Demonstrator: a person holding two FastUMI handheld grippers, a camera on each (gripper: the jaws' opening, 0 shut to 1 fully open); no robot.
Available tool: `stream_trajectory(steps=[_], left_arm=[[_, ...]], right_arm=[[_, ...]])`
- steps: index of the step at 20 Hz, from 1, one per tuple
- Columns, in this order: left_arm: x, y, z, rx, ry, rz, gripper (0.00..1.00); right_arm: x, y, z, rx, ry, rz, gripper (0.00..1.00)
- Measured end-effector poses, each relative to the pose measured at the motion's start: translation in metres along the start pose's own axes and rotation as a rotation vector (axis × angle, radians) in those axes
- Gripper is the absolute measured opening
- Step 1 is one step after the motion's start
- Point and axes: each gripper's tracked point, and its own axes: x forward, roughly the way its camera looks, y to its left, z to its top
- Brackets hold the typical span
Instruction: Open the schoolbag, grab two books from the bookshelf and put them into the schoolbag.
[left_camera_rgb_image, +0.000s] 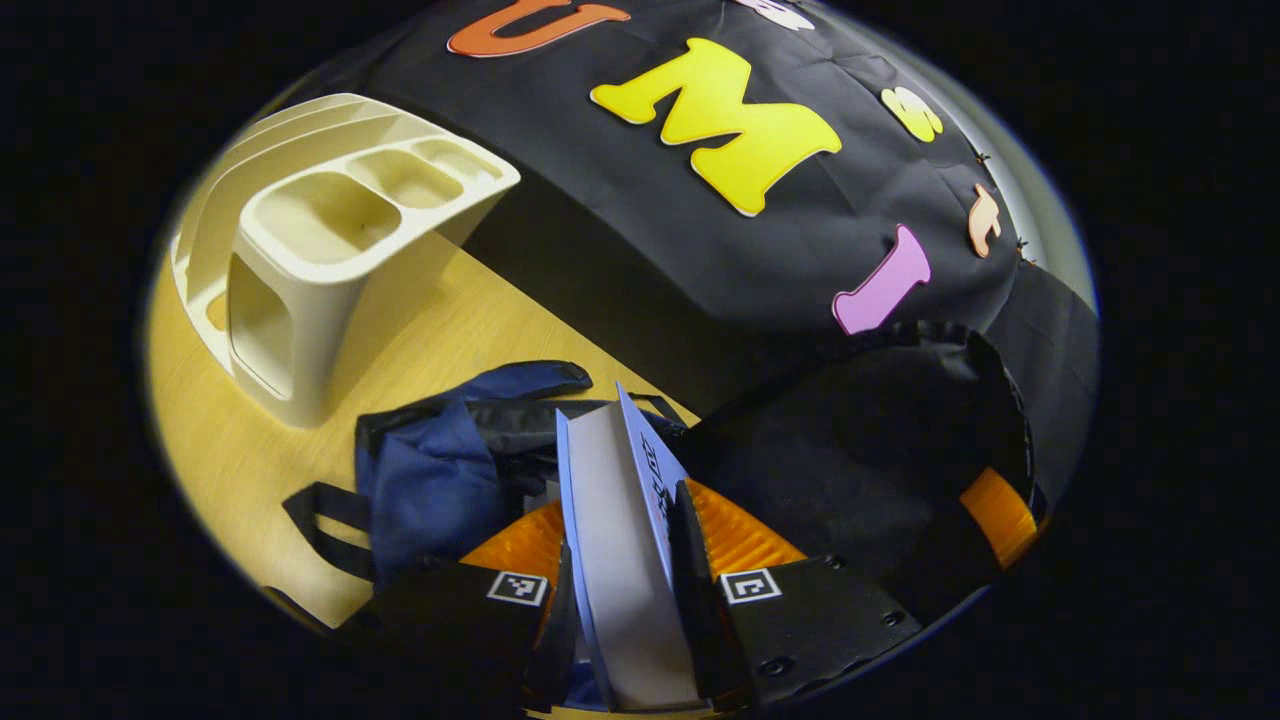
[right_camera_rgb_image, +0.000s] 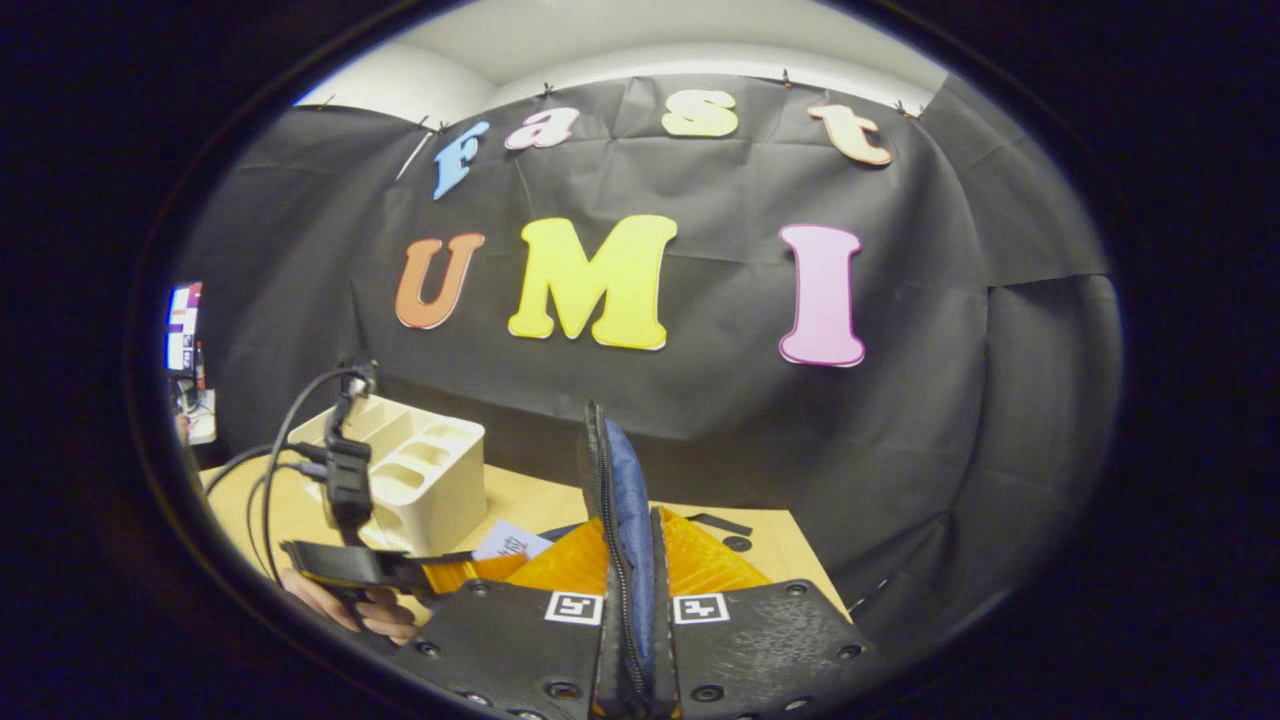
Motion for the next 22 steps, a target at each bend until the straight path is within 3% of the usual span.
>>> stream_trajectory(steps=[1, 9, 11, 12, 16, 22], left_arm=[[0.007, -0.004, -0.007, -0.009, 0.0, -0.003, 0.49], [0.036, -0.019, -0.031, 0.0, -0.04, 0.004, 0.52], [0.039, -0.005, -0.035, 0.079, 0.003, 0.077, 0.58], [0.04, 0.003, -0.037, 0.112, 0.031, 0.104, 0.7], [0.028, 0.003, -0.041, 0.117, 0.085, 0.052, 0.85], [0.011, 0.012, -0.039, 0.174, 0.128, 0.049, 0.85]], right_arm=[[0.0, -0.001, -0.001, -0.002, -0.001, -0.001, 0.13], [0.002, -0.02, -0.031, 0.055, 0.05, -0.012, 0.14], [0.002, -0.026, -0.039, 0.068, 0.07, -0.024, 0.11], [0.0, -0.027, -0.044, 0.075, 0.079, -0.025, 0.11], [0.0, -0.035, -0.07, 0.076, 0.125, -0.061, 0.11], [-0.014, -0.037, -0.088, 0.124, 0.166, -0.084, 0.13]])
